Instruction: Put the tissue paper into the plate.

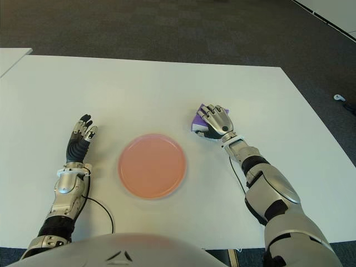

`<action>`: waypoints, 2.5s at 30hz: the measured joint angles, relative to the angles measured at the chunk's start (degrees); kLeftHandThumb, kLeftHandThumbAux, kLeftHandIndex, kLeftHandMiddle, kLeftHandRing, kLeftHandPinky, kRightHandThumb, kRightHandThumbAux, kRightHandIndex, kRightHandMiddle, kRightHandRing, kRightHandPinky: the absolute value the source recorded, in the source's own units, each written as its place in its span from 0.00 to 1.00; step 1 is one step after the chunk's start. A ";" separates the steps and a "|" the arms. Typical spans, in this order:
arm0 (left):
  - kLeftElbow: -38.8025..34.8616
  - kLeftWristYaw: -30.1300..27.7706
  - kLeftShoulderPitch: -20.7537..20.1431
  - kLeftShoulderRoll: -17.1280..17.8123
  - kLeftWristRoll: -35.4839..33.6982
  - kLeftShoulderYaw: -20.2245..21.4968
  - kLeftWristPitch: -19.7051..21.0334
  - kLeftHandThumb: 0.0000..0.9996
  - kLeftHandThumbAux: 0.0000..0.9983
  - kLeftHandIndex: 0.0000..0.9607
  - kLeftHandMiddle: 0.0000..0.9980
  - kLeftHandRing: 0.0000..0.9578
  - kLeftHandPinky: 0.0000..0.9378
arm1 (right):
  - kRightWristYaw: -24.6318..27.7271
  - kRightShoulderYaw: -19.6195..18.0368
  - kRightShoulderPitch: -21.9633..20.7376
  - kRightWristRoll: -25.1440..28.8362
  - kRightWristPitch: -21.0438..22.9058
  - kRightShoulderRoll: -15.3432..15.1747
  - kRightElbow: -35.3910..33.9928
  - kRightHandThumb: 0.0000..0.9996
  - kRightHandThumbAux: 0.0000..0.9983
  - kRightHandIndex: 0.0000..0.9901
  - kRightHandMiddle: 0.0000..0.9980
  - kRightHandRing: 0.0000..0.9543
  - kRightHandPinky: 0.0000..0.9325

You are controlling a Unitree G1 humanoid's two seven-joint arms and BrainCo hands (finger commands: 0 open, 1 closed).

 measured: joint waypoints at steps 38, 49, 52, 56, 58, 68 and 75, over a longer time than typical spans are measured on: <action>2.51 0.00 -1.51 0.18 0.19 0.21 -2.24 0.00 0.49 0.00 0.00 0.00 0.00 | -7.78 -1.93 1.39 -0.57 -0.15 -0.95 -6.12 0.72 0.72 0.44 0.87 0.91 0.92; 3.36 0.00 -2.72 0.34 0.20 0.21 -2.90 0.00 0.48 0.00 0.00 0.00 0.00 | -3.97 -11.26 2.93 -0.30 2.51 -3.98 -24.91 0.72 0.72 0.44 0.87 0.91 0.93; 3.21 0.00 -2.99 0.34 0.19 0.20 -2.93 0.00 0.48 0.00 0.00 0.00 0.00 | -2.10 -14.99 2.96 -0.28 4.65 -5.10 -31.69 0.72 0.72 0.44 0.88 0.91 0.93; 3.27 -0.01 -3.06 0.29 0.15 0.14 -2.88 0.00 0.48 0.00 0.00 0.00 0.00 | 0.68 -20.61 3.22 0.10 7.58 -5.88 -41.05 0.72 0.72 0.44 0.88 0.91 0.93; 3.30 -0.02 -3.07 0.27 0.13 0.12 -2.79 0.00 0.48 0.00 0.00 0.00 0.00 | 2.49 -23.86 3.94 0.61 8.68 -5.95 -46.54 0.72 0.72 0.44 0.88 0.91 0.93; 3.25 -0.03 -2.80 0.28 0.14 0.09 -2.62 0.00 0.48 0.00 0.00 0.00 0.00 | 9.40 -31.43 6.98 2.17 9.20 -4.03 -57.12 0.72 0.72 0.44 0.88 0.91 0.93; 2.72 -0.03 -2.38 0.20 0.15 0.05 -2.28 0.00 0.49 0.00 0.00 0.00 0.00 | 12.70 -34.28 7.95 3.29 8.47 -2.45 -61.09 0.71 0.72 0.44 0.87 0.91 0.92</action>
